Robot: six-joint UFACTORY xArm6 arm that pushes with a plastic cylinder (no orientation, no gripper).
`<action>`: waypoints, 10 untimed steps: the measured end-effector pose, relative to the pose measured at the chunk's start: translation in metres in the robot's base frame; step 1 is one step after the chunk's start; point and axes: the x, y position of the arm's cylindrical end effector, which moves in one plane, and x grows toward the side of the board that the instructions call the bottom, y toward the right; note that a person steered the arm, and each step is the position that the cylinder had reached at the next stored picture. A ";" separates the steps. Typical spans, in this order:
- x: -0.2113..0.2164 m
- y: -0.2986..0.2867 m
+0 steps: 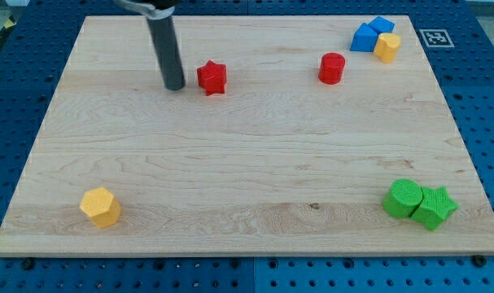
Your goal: Move the red star towards the green circle
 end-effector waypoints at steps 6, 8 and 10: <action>-0.008 0.112; 0.083 0.160; 0.085 0.220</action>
